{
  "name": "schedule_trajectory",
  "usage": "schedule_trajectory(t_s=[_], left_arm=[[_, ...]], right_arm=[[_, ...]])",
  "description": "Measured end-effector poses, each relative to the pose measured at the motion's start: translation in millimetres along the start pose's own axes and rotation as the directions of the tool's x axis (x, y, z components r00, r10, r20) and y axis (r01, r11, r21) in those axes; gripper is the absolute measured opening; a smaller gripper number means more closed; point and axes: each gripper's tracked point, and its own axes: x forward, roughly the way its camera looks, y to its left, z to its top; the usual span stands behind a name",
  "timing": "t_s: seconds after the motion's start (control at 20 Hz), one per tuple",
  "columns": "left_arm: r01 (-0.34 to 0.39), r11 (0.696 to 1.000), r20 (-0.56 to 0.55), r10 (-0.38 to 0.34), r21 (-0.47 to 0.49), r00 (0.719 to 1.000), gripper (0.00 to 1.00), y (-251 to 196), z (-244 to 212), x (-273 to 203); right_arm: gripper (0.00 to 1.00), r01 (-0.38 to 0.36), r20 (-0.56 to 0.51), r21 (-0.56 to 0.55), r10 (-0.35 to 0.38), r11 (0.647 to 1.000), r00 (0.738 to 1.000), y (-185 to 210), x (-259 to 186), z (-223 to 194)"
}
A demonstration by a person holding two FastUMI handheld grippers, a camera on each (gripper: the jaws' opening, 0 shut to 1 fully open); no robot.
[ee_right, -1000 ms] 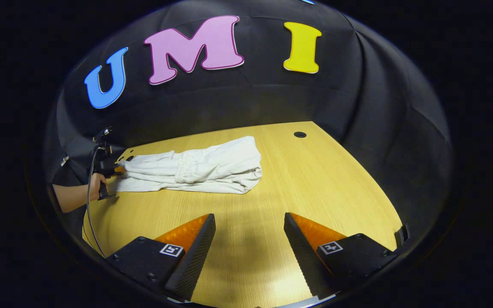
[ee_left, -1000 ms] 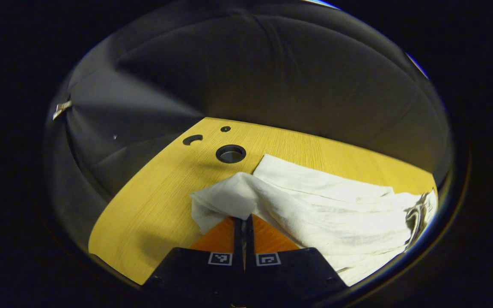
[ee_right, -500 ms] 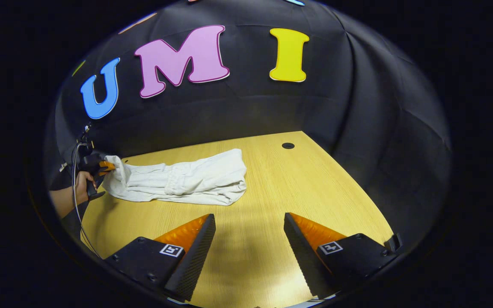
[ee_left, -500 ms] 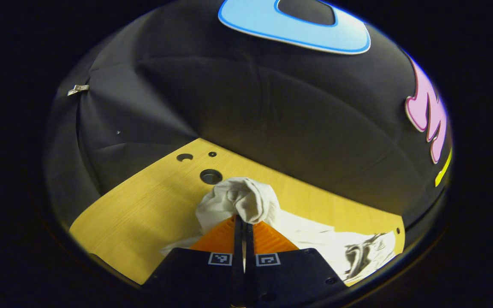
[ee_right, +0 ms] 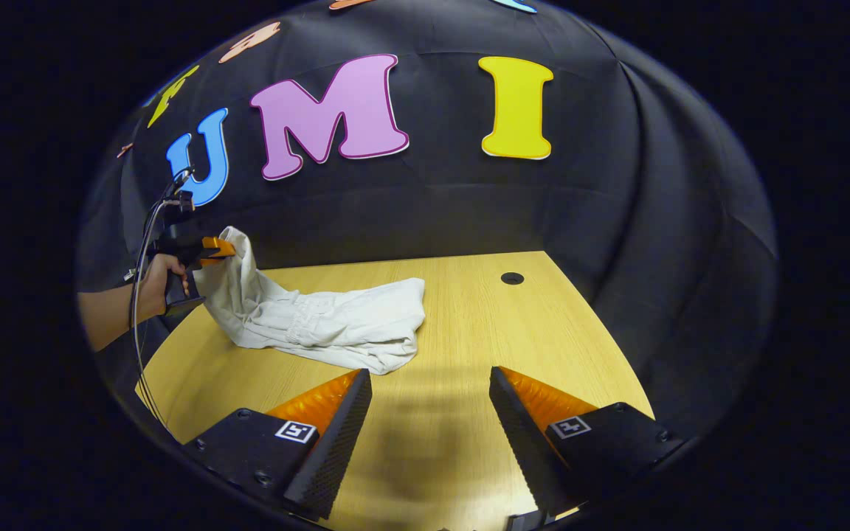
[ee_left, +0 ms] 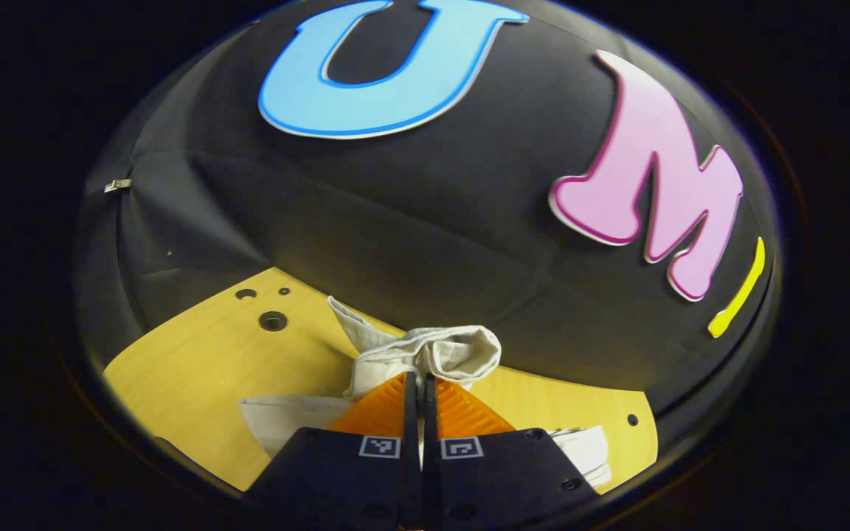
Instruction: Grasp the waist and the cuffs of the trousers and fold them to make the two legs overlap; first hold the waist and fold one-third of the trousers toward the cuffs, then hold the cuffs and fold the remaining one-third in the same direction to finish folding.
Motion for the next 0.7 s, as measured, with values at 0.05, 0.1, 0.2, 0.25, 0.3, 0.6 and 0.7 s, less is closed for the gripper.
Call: schedule_trajectory(t_s=[0.05, 0.1, 0.2, 0.25, 0.3, 0.6, 0.7], left_arm=[[0.026, 1.000, 0.004, -0.026, -0.001, 1.000, 0.05, -25.1, -1.2, -2.5], [0.044, 0.999, 0.008, -0.044, 0.004, 0.999, 0.06, -42.5, -2.6, -5.3], [0.082, 0.996, 0.003, -0.082, 0.018, 0.997, 0.06, -80.1, -9.9, -6.7], [0.101, 0.995, -0.001, -0.101, 0.017, 0.995, 0.06, -96.3, -13.5, -8.1], [0.130, 0.991, -0.012, -0.129, 0.028, 0.992, 0.06, -123.2, -21.3, -8.8], [0.239, 0.968, -0.100, -0.232, 0.072, 0.968, 0.06, -216.3, -77.4, -11.2], [0.261, 0.964, -0.124, -0.253, 0.058, 0.960, 0.06, -236.3, -95.2, -11.7]], right_arm=[[0.98, -0.003, 0.006, 0.007, 0.003, 1.000, 1.000, -6.2, -2.3, 0.9], [0.98, -0.003, 0.012, 0.014, 0.003, 1.000, 1.000, -10.5, -3.4, 1.4], [0.98, 0.000, 0.032, 0.033, -0.001, 0.999, 0.999, -21.9, -6.1, 6.8], [0.98, 0.004, 0.043, 0.043, -0.006, 0.999, 0.999, -27.0, -7.6, 9.4], [0.98, 0.011, 0.056, 0.056, -0.014, 0.998, 0.998, -33.4, -9.5, 12.5], [0.98, 0.063, 0.085, 0.100, -0.072, 0.993, 0.994, -71.9, -26.9, 12.1], [0.98, 0.079, 0.087, 0.102, -0.088, 0.992, 0.992, -80.4, -31.9, 8.7]])
